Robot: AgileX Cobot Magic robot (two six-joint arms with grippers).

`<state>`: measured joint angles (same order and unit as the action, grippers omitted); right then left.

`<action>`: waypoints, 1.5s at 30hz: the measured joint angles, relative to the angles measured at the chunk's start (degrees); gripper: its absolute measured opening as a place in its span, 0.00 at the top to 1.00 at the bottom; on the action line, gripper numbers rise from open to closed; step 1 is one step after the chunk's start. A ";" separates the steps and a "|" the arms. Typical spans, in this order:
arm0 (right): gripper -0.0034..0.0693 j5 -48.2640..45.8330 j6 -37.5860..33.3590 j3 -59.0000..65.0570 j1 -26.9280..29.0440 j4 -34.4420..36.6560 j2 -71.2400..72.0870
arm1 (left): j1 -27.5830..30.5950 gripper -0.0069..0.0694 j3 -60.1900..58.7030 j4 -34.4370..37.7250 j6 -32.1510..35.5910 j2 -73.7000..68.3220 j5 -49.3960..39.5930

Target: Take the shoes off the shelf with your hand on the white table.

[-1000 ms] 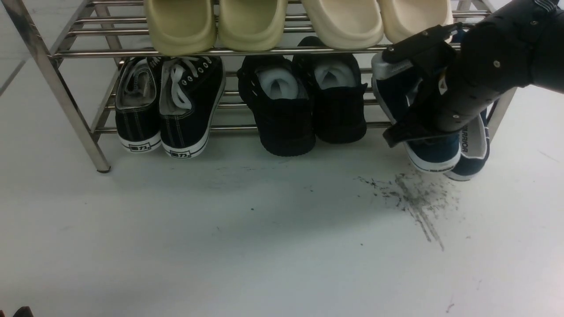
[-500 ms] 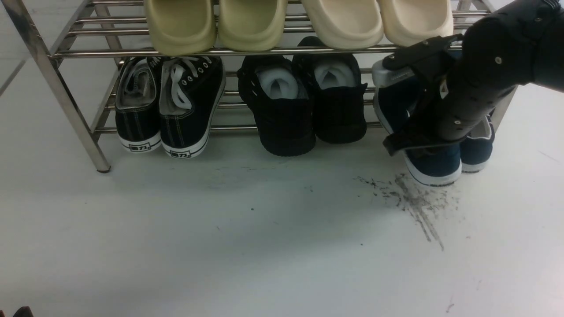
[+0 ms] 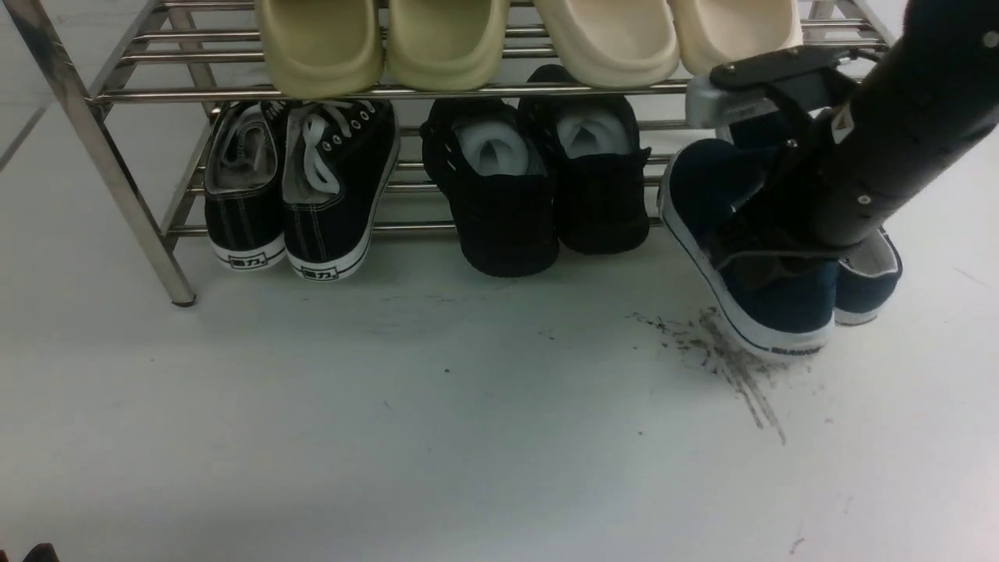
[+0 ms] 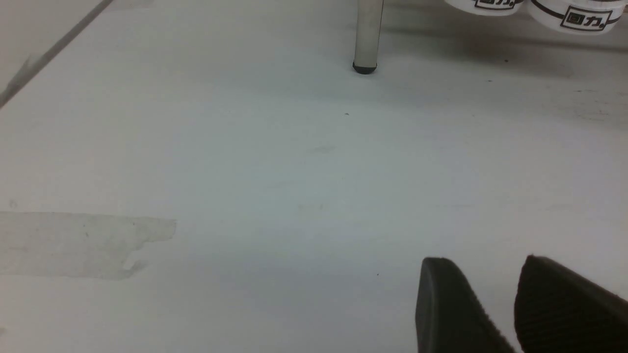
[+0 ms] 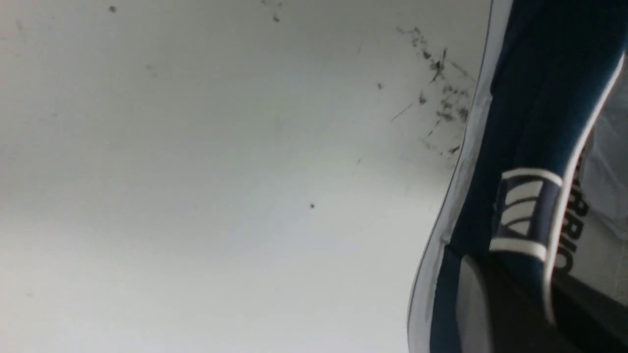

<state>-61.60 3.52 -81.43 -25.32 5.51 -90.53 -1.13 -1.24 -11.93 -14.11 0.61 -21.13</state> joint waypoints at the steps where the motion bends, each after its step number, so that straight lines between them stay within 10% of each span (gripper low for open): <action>1: 0.89 -1.26 0.00 0.00 0.00 0.63 0.88 | 0.00 0.59 0.00 0.00 0.00 0.00 0.00; 14: 0.89 -9.87 0.00 0.07 -0.08 5.09 7.18 | 0.00 0.59 0.00 0.00 0.00 0.00 0.00; 21: 0.89 -9.59 5.18 4.93 -10.74 6.55 9.07 | 0.00 0.59 0.00 0.00 0.00 0.00 0.00; 31: 0.89 2.24 26.53 5.92 -29.49 -6.18 5.22 | 0.00 0.59 0.00 0.00 0.00 0.00 0.00; 45: 0.89 19.38 30.51 5.92 -33.03 -11.38 -10.55 | 0.00 0.59 0.00 0.00 0.00 0.00 0.00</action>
<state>-42.22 34.02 -75.51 -58.35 -5.87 -101.08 -1.13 -1.24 -11.93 -14.11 0.61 -21.13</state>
